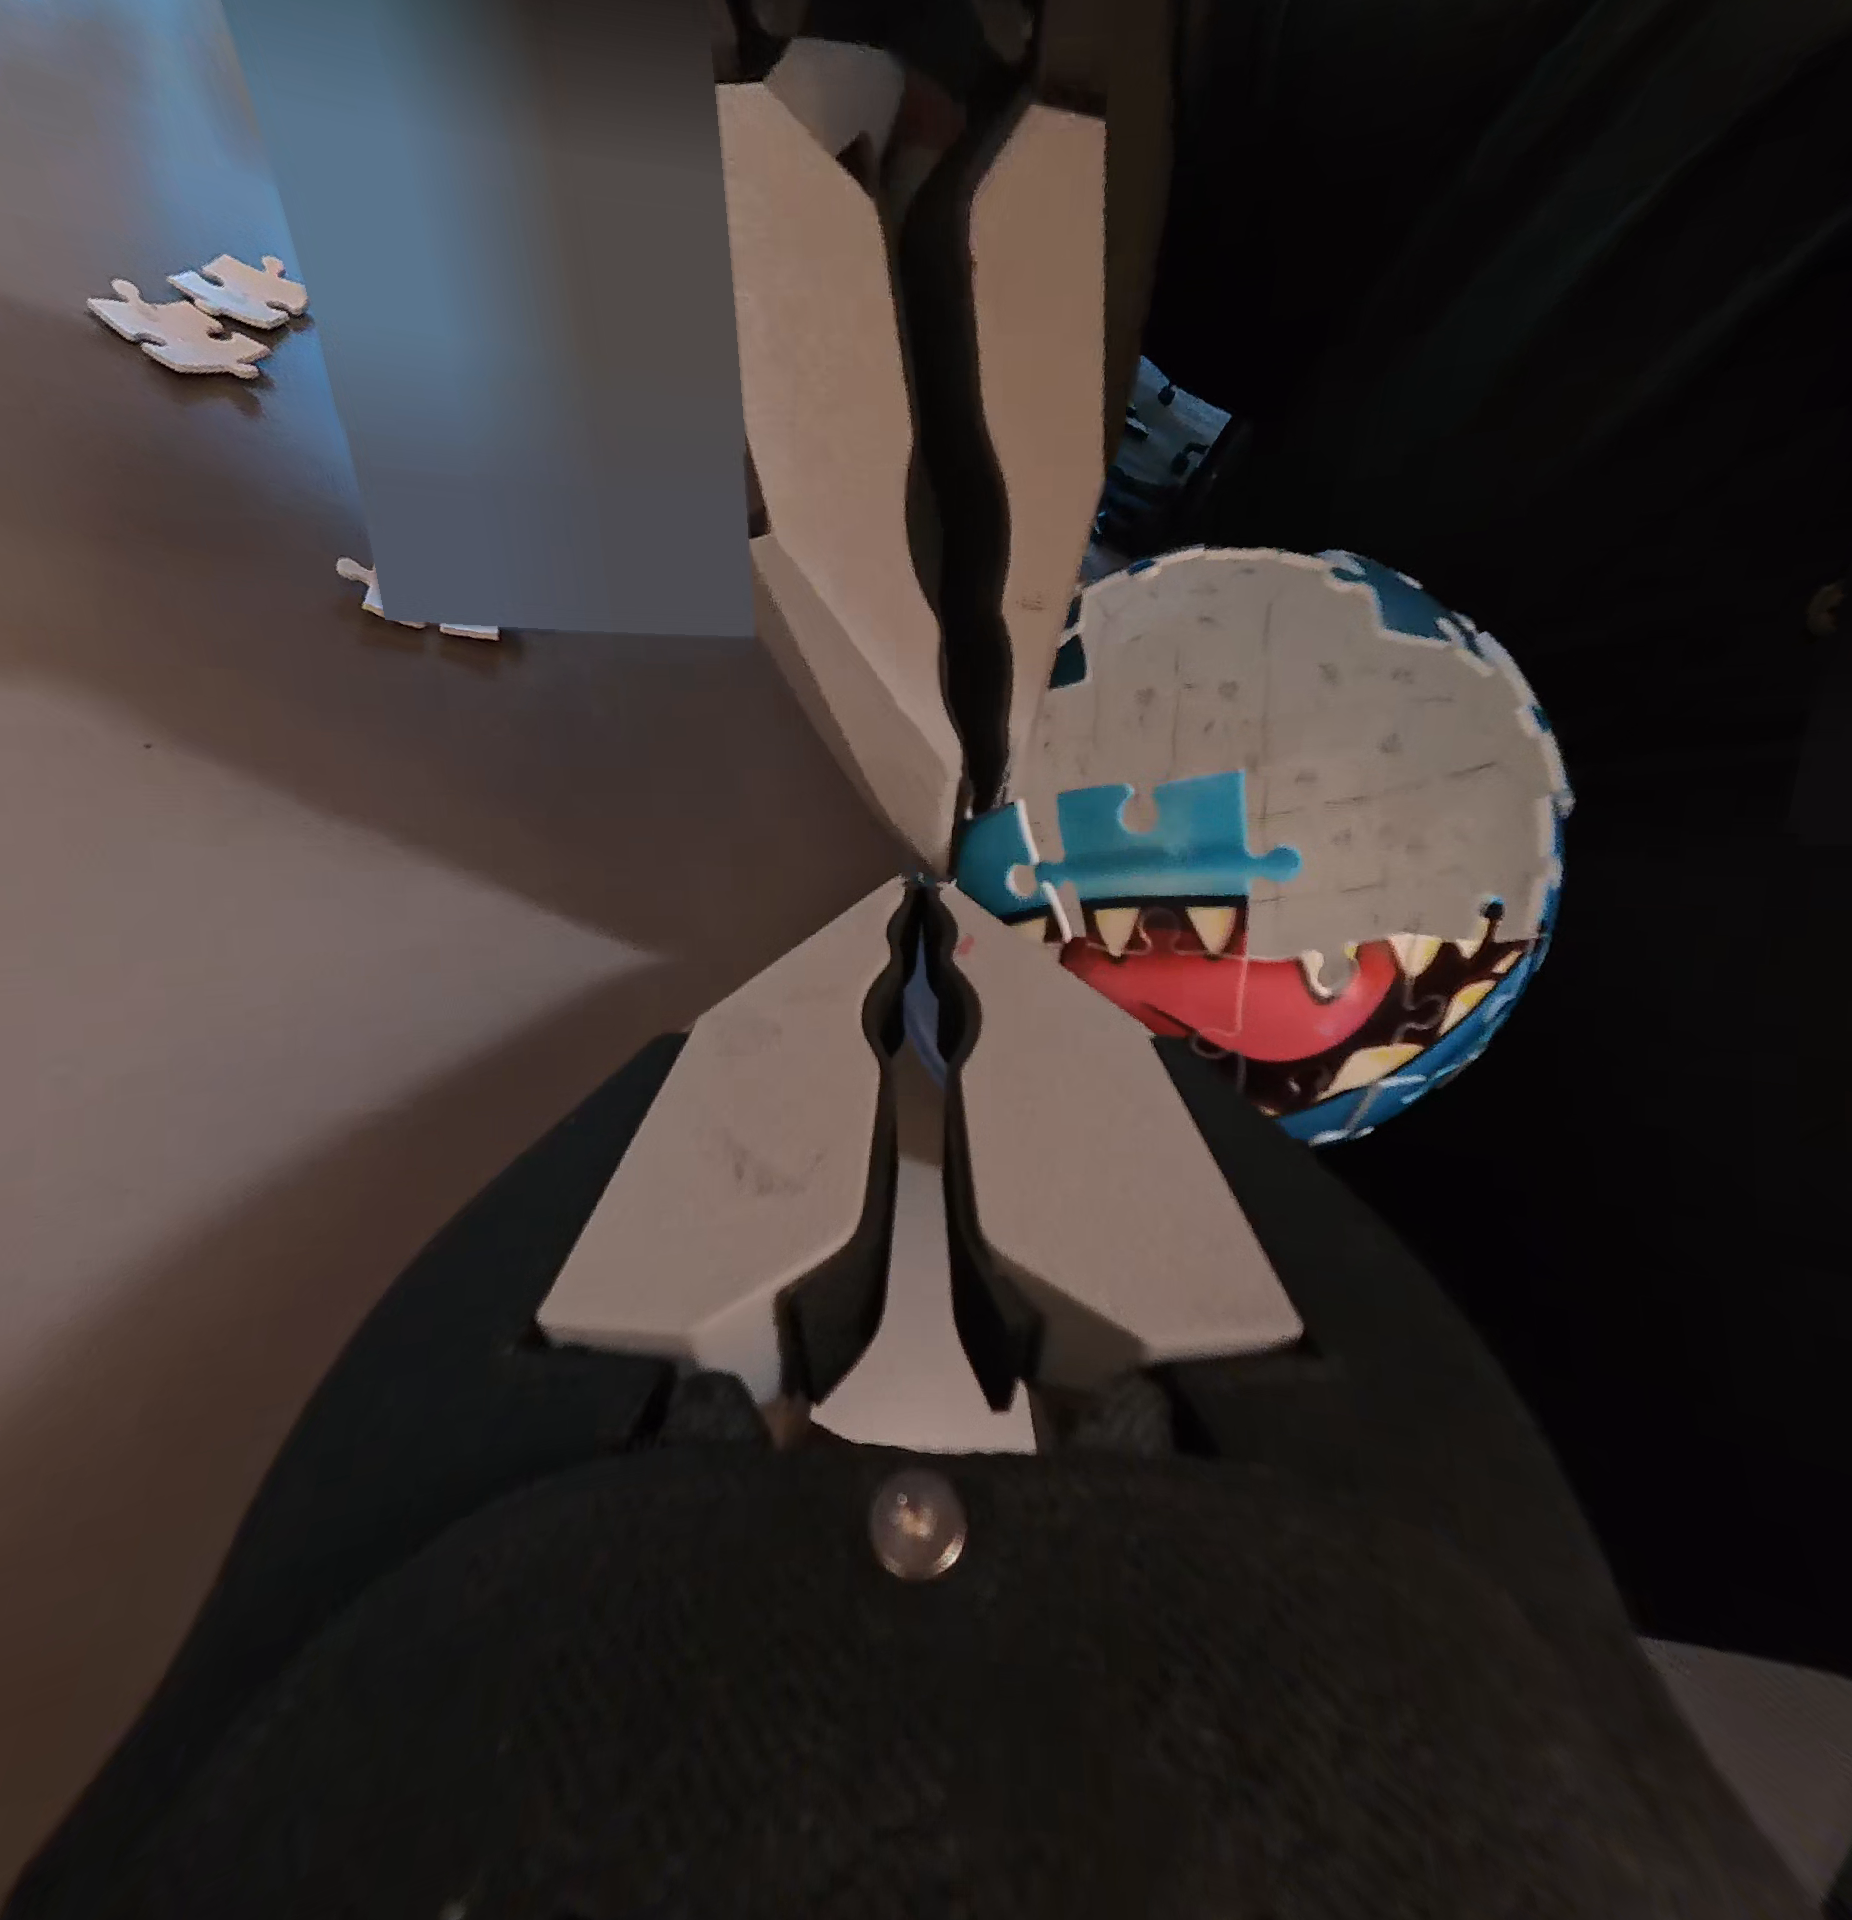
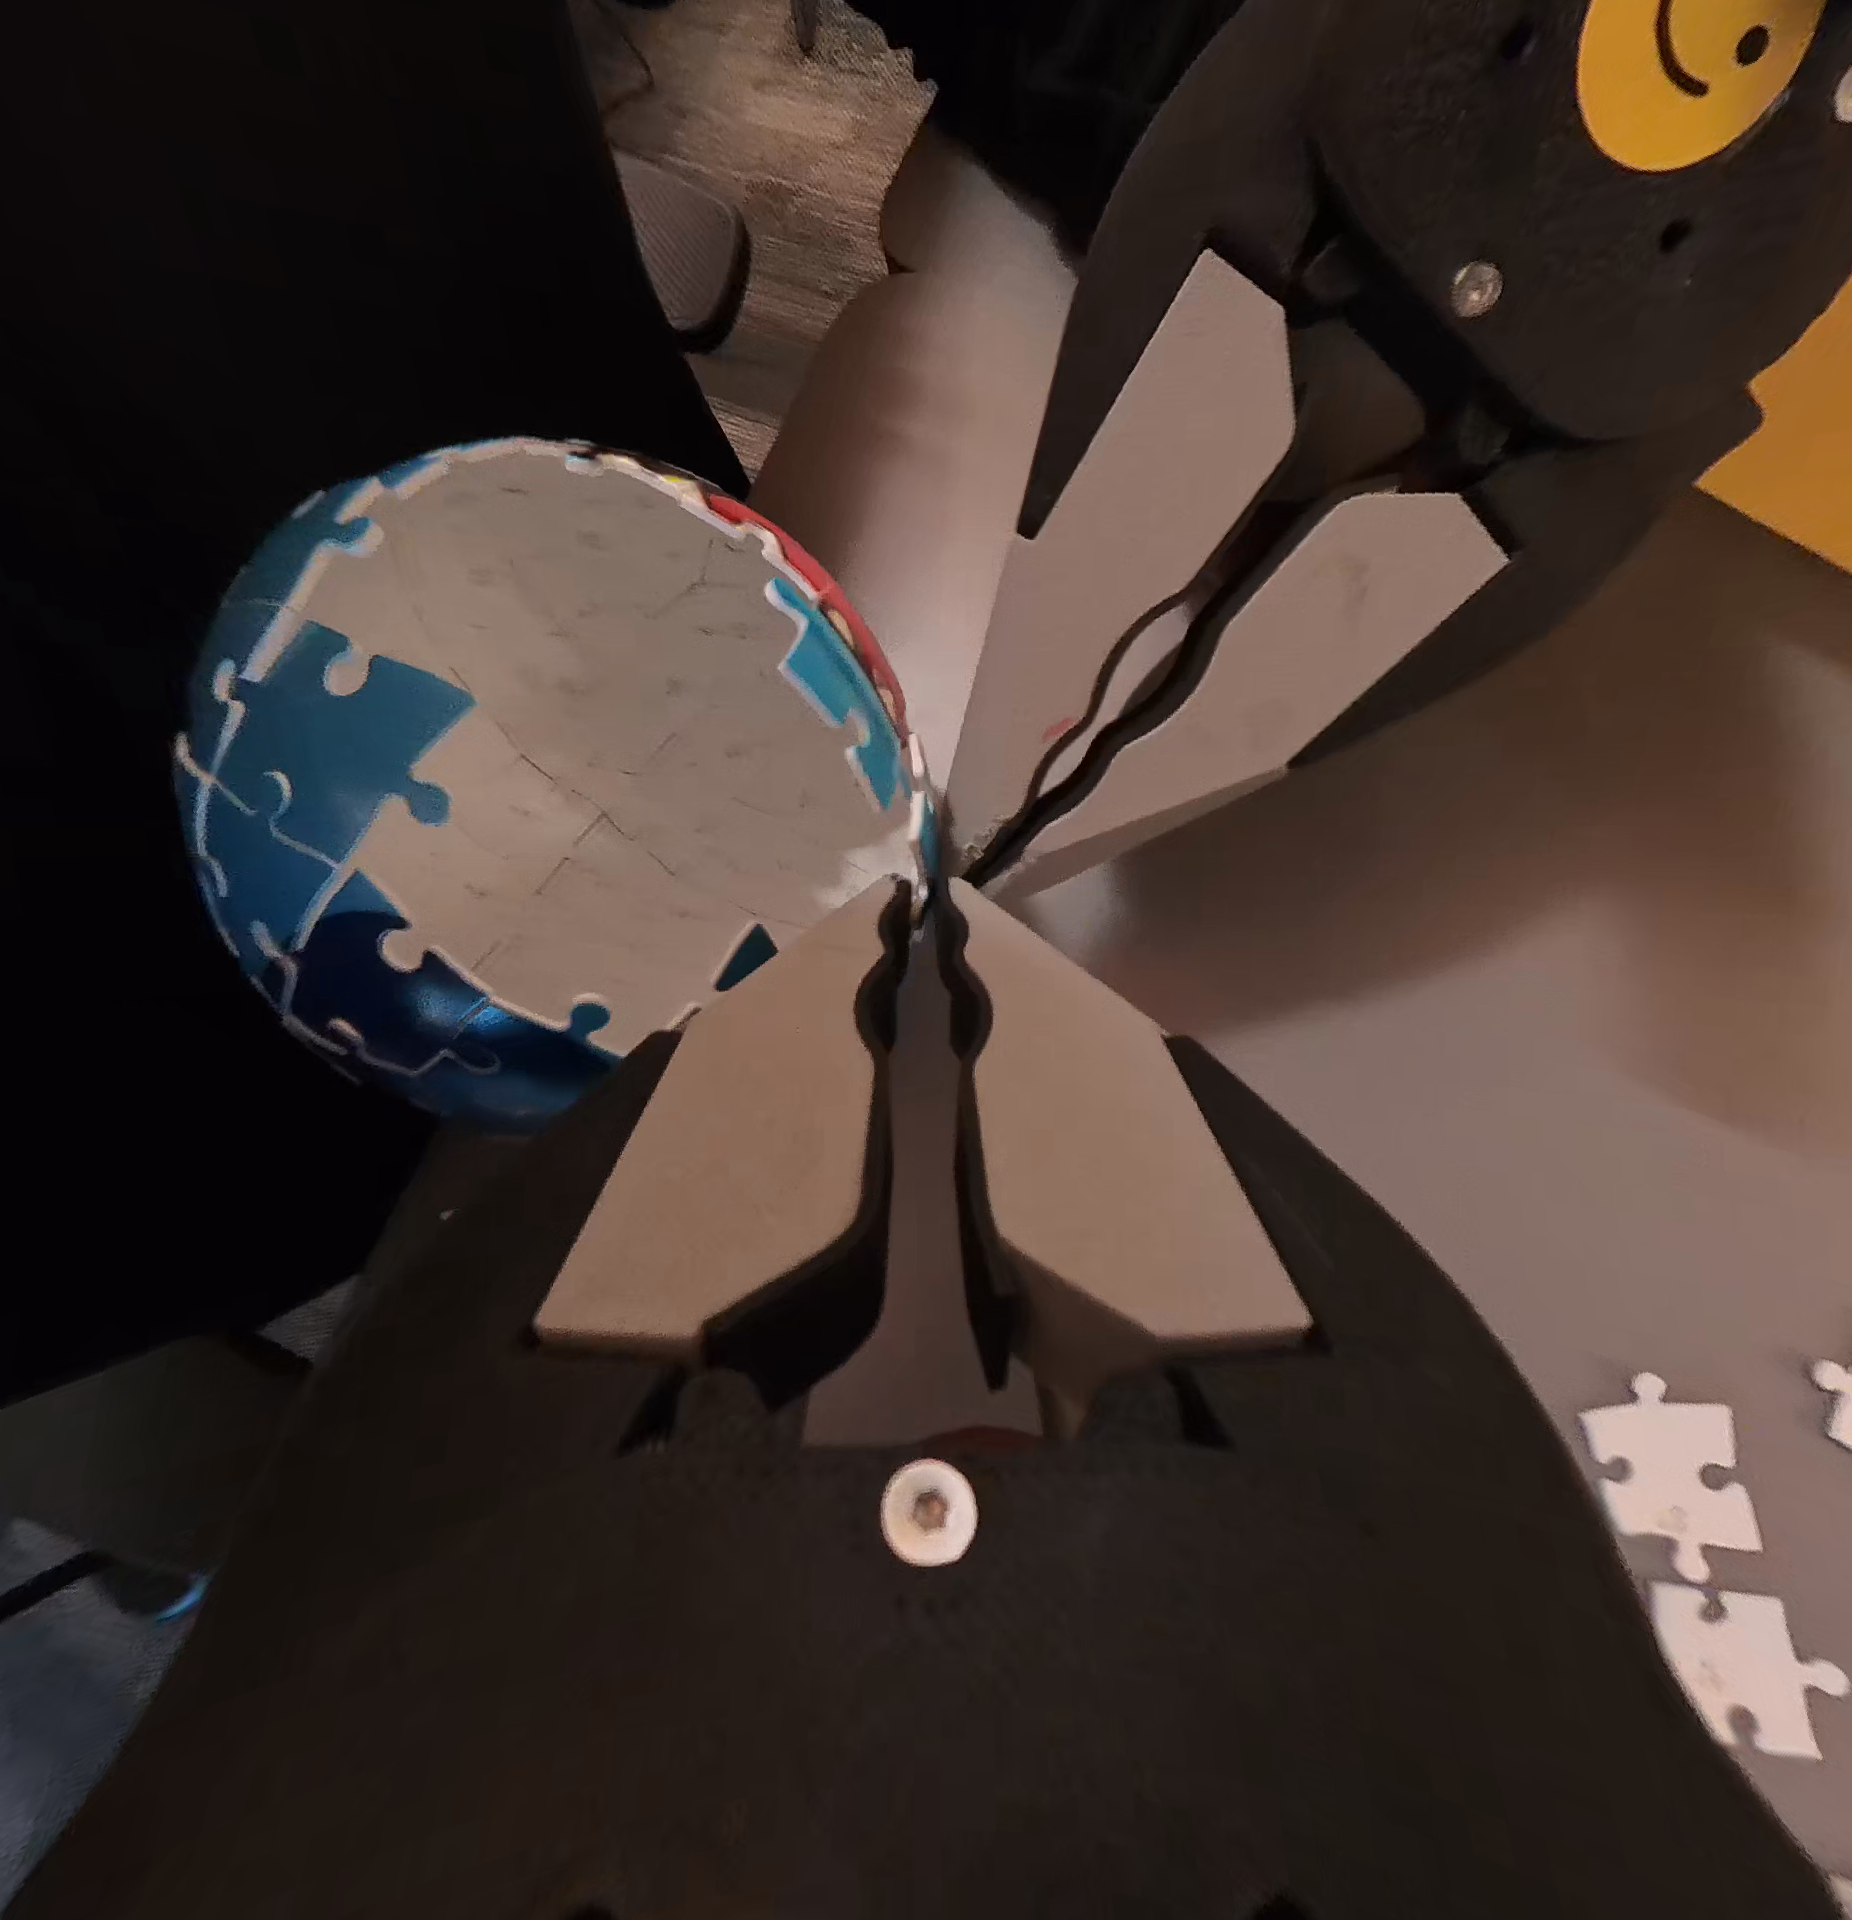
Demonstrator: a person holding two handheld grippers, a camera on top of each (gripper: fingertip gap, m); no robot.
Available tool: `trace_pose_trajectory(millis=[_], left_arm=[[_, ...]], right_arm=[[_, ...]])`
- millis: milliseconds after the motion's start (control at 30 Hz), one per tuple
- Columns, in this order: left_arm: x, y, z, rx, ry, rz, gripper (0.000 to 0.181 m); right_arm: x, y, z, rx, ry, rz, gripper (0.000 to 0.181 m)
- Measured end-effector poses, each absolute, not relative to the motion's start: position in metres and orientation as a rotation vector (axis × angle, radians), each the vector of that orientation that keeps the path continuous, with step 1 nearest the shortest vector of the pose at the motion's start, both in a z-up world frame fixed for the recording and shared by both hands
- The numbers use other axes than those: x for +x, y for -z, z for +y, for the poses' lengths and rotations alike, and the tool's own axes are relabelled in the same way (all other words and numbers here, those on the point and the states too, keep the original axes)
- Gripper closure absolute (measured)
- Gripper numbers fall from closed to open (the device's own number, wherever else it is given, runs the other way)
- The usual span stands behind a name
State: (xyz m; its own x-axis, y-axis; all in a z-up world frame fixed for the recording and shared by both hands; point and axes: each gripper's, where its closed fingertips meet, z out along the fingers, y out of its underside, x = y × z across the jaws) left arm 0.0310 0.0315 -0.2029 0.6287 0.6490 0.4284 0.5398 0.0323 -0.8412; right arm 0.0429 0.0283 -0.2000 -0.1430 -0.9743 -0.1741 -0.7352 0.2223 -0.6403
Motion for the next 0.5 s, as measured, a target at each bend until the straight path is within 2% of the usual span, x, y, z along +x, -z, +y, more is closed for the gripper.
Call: trace_pose_trajectory(millis=[233, 367, 500], left_arm=[[0.0327, 0.2038, 0.0312, -1.624, -0.109, -1.008, 0.181], [0.0326, 0.2031, 0.0314, -1.628, -0.117, -1.005, 0.181], [0.0318, 0.1997, 0.0333, -1.621, -0.120, -0.991, 0.181]], right_arm=[[0.0427, 0.2005, 0.0274, -1.710, 0.627, 1.928, 0.181], [0.0370, 0.1986, 0.0307, -1.820, 0.532, 1.883, 0.179], [0.0364, 0.1954, 0.0361, -1.724, 0.398, 1.822, 0.176]])
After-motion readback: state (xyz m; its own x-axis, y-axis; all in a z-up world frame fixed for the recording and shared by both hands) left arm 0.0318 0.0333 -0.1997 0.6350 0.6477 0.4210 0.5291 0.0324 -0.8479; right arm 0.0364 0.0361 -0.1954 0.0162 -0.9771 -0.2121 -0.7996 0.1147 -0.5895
